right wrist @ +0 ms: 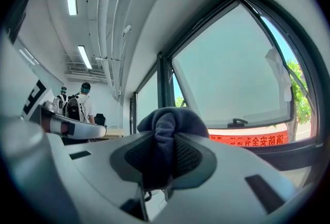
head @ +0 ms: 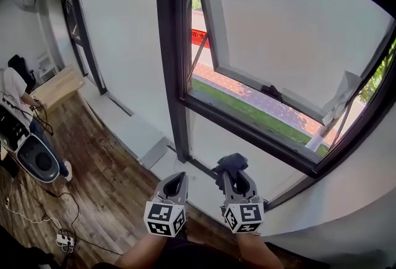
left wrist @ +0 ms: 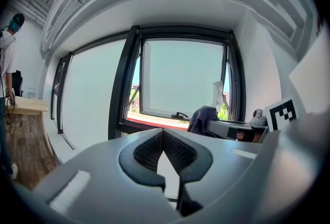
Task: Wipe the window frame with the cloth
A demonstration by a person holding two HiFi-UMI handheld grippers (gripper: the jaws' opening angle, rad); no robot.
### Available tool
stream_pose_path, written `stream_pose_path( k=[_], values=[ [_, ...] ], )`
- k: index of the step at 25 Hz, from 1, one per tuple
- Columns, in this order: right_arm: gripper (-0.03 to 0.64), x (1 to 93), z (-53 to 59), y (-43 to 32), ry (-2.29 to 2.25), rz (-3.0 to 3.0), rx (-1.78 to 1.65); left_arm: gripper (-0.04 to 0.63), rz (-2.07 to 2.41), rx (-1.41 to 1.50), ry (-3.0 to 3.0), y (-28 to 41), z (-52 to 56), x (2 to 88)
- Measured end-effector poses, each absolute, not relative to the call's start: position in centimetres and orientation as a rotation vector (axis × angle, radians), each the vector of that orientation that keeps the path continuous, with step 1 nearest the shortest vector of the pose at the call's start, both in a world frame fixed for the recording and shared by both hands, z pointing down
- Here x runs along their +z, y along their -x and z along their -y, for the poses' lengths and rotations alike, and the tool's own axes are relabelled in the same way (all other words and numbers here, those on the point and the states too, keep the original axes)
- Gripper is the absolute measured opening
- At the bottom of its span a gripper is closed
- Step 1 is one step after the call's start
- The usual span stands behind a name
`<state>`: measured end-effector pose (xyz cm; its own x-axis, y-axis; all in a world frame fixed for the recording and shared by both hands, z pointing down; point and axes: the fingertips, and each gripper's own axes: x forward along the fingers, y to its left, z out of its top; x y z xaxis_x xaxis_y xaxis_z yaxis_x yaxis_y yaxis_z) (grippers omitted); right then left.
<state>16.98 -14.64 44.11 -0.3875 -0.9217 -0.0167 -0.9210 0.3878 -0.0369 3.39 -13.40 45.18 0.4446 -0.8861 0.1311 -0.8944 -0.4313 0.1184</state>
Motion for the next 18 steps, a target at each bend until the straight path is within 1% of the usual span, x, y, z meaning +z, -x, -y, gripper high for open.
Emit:
stream_pose_path(
  k=[8, 18],
  values=[
    [0.092, 44.4, 21.5, -14.8, 1.715, -2.629, -0.023, 0.008, 1.545, 0.027, -2.555, -2.6, 21.0, 44.3],
    [0.092, 44.5, 30.6, -11.5, 1.703, -2.64, -0.069, 0.008, 1.554, 0.029, -2.545, 0.8, 29.7, 44.0]
  ],
)
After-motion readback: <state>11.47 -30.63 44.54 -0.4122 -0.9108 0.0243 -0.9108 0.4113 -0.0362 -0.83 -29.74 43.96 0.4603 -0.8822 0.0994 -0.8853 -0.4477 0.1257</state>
